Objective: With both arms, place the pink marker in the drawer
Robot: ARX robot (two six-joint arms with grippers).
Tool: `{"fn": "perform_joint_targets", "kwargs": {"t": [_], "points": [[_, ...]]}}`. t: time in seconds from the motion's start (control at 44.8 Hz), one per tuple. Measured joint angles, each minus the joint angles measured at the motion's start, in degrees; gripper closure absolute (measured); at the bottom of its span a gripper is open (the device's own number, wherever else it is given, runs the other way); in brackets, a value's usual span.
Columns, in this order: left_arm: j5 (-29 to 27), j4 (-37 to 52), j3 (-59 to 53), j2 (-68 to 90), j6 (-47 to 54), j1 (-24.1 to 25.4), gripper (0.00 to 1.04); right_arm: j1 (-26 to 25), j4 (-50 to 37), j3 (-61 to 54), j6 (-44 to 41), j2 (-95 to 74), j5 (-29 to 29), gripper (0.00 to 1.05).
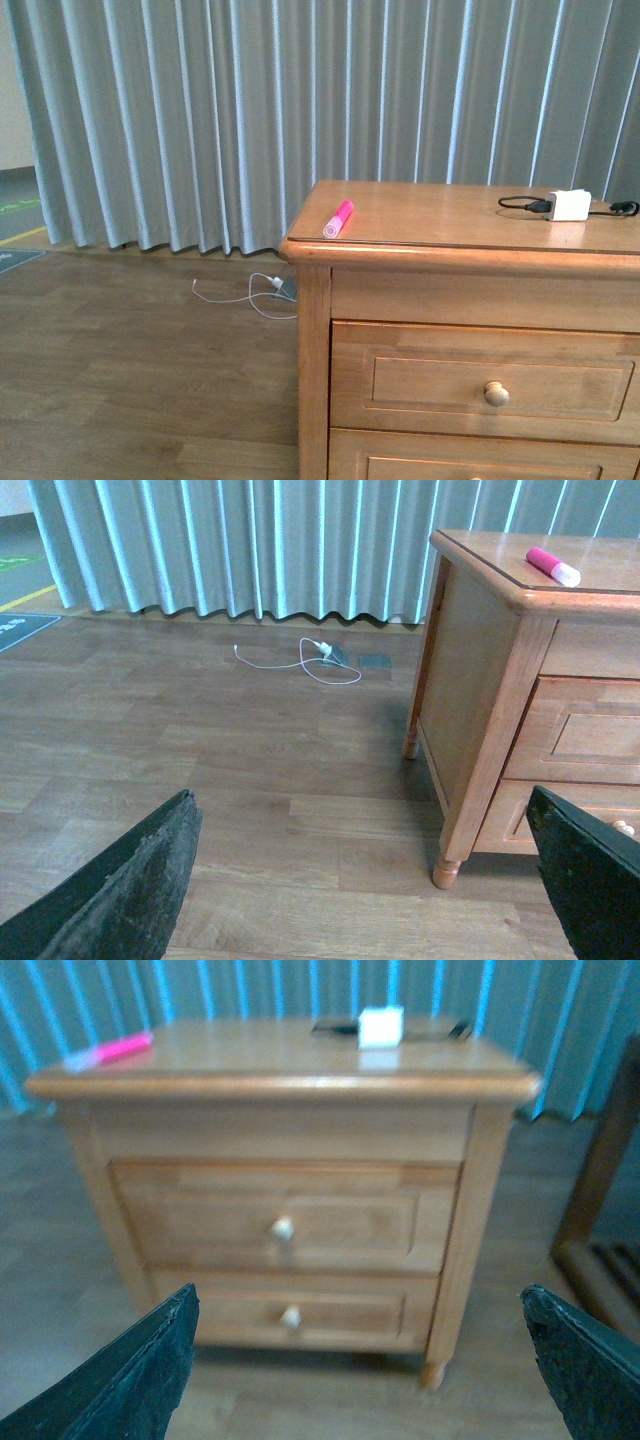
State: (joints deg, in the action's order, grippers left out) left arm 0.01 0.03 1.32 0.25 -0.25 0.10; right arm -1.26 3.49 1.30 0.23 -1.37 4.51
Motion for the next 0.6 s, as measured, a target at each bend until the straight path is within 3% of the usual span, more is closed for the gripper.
{"fn": "perform_joint_targets", "kwargs": {"t": [0.089,0.29,0.603], "points": [[0.0,0.0,0.0,0.0,0.0,0.0,0.06,-0.8,3.7,0.6,0.5,-2.7,3.5,0.09],[0.0,0.0,0.0,0.0,0.0,0.0,0.06,2.1,-1.1,3.1,2.2,-14.1,-0.2,0.09],[0.0,0.0,0.0,0.0,0.0,0.0,0.06,11.2,-26.3,17.1,4.8,-64.7,-6.2,0.09]]}}
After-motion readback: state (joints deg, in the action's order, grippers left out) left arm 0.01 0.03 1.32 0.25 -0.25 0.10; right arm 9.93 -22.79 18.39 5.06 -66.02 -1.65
